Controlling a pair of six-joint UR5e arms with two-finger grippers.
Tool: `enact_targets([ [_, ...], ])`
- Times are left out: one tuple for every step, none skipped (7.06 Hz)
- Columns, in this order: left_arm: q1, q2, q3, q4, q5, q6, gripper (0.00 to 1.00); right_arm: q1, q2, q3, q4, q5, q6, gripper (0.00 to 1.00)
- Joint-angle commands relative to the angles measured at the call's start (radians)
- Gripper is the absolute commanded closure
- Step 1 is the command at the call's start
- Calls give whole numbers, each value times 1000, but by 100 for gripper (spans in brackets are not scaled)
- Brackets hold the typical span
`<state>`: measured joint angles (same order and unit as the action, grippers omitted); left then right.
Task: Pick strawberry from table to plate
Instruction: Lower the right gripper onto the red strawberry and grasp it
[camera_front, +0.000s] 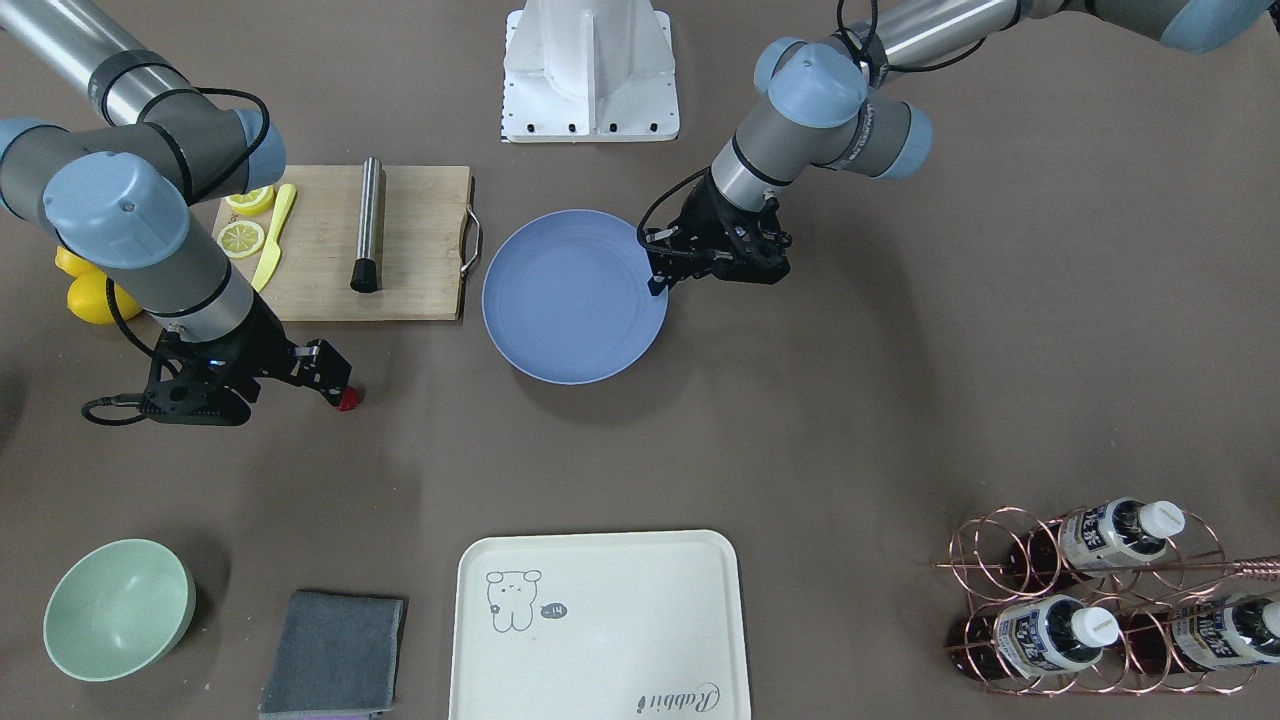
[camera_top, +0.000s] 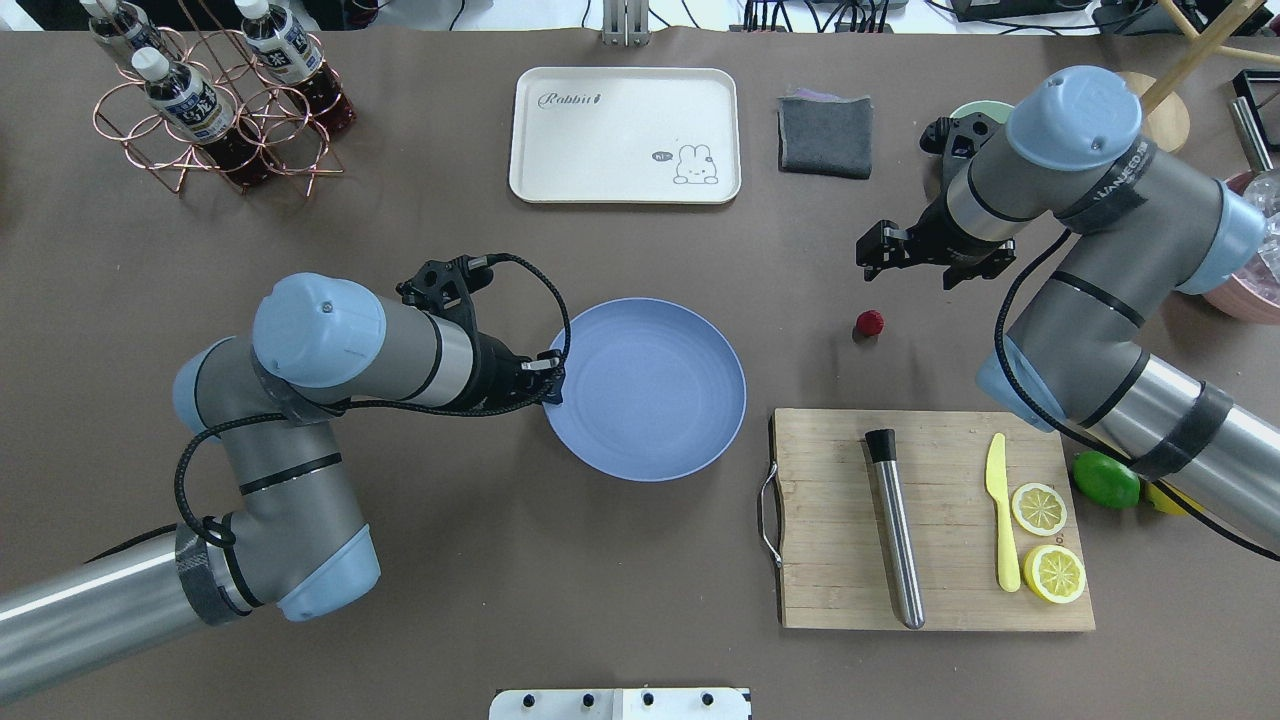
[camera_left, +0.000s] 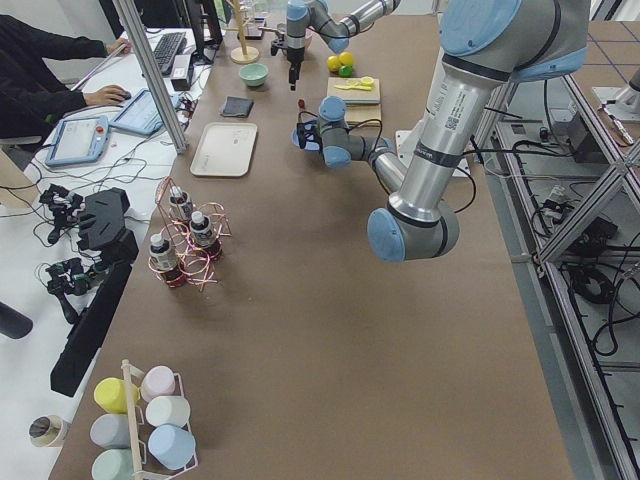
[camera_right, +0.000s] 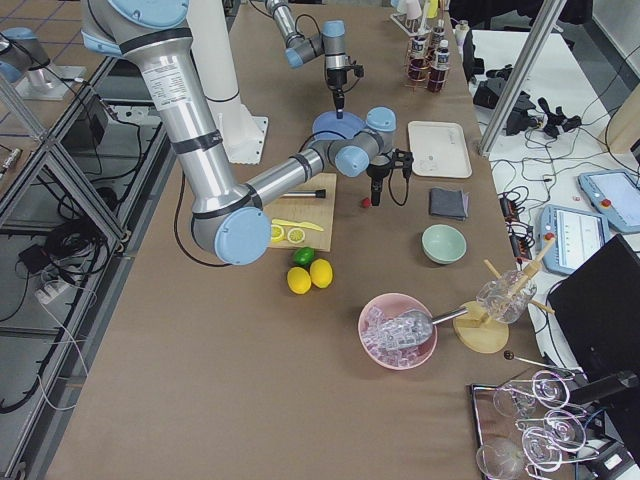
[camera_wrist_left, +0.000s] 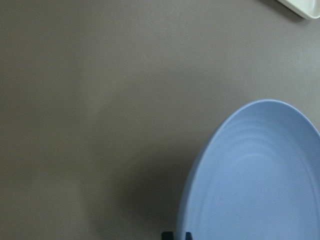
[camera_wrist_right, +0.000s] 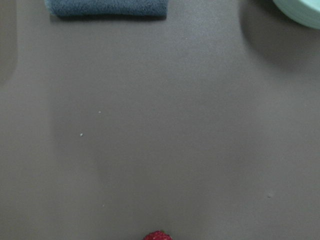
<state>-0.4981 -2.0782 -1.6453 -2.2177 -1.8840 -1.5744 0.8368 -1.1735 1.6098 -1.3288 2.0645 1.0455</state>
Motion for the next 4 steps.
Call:
enact_targets([
  [23,-10,34,-5,33,-12,100,-34,-2,-34,29,-7,20,0],
  [23,-7,41,-5,33,-9,100,-56,3,-31,33,-7,74,0],
  [21,-5,60,-10,48,-7,100,-70,3,-33,33,-7,76,0],
  [23,-2,61,-11,55,-6,98,-80,0,-33,33,-9,76,0],
])
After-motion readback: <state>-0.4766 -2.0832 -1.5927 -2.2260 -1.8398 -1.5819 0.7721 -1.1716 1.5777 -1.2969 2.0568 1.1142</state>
